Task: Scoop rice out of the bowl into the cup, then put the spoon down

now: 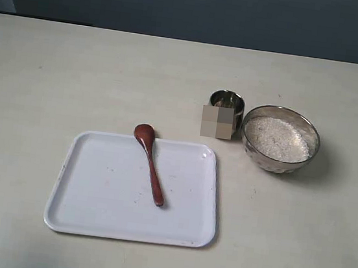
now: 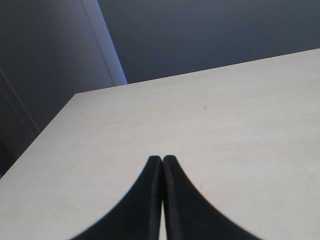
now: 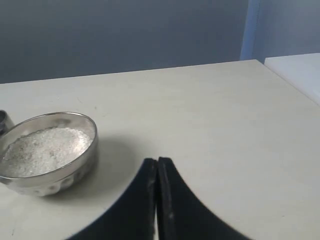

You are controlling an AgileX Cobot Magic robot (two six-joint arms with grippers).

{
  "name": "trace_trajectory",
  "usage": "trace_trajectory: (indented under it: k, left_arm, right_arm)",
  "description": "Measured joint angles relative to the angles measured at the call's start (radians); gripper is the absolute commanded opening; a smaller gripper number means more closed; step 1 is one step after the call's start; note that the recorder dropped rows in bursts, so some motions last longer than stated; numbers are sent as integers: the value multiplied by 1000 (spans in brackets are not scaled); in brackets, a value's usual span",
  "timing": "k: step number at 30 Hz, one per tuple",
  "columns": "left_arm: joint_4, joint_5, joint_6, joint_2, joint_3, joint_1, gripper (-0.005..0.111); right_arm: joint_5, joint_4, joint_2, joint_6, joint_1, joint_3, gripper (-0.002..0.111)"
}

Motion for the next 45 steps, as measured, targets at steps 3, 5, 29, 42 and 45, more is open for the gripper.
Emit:
trace_trajectory:
  k: [3, 5, 29, 42, 45]
  left_arm:
    - [0, 0, 0, 0, 0, 0, 1]
    - [0, 0, 0, 0, 0, 0, 1]
    - [0, 0, 0, 0, 0, 0, 1]
    - [0, 0, 0, 0, 0, -8, 1]
    - [0, 0, 0, 0, 0, -8, 1]
  right_arm:
    - [0, 0, 0, 4, 0, 0, -1]
    - [0, 0, 0, 6, 0, 0, -1]
    - [-2, 57, 0, 16, 0, 0, -1]
    - [-2, 57, 0, 18, 0, 0, -1]
    - [-2, 57, 0, 18, 0, 0, -1]
